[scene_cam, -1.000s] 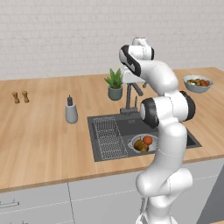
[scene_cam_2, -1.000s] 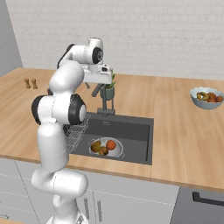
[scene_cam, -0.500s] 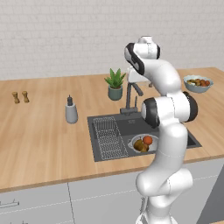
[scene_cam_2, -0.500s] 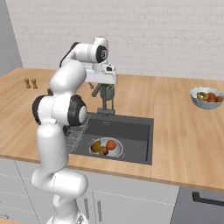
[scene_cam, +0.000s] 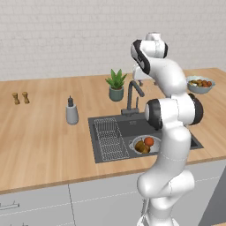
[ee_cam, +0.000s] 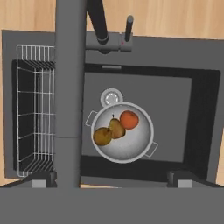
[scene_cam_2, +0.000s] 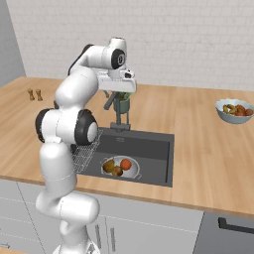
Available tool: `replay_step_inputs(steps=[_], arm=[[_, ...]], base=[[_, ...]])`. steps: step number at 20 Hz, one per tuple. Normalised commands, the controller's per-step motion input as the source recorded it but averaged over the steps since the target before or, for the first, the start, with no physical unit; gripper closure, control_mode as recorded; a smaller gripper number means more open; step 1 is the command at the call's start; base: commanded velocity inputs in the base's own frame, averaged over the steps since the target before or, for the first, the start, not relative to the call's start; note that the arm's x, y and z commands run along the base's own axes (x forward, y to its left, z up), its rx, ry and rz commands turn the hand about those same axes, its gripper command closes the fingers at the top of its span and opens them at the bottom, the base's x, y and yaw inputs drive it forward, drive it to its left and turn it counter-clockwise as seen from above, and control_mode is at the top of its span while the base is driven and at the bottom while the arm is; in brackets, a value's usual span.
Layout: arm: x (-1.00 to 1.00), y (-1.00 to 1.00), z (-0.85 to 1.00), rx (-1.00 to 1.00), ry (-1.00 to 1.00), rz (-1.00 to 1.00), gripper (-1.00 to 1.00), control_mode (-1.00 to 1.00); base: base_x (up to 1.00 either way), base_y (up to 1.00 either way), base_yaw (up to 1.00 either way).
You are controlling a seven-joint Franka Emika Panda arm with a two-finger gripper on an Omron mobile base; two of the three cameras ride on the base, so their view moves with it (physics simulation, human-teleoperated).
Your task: Put the colander in the sink, put the pear, pear, orange in the colander, and turn on the sink faucet and pour water over the colander.
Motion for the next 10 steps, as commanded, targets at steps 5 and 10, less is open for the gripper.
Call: replay_step_inputs(steps=[5,10], arm=[[0.0,-0.52,-0.22,0.12,-0.2,0.12,-1.0,-1.0],[0.02,-0.54,-0.35,0.14,-0.27,0.15,-1.0,-1.0]], base=[[0.0,0.0,0.0],[0.0,0.0,0.0]])
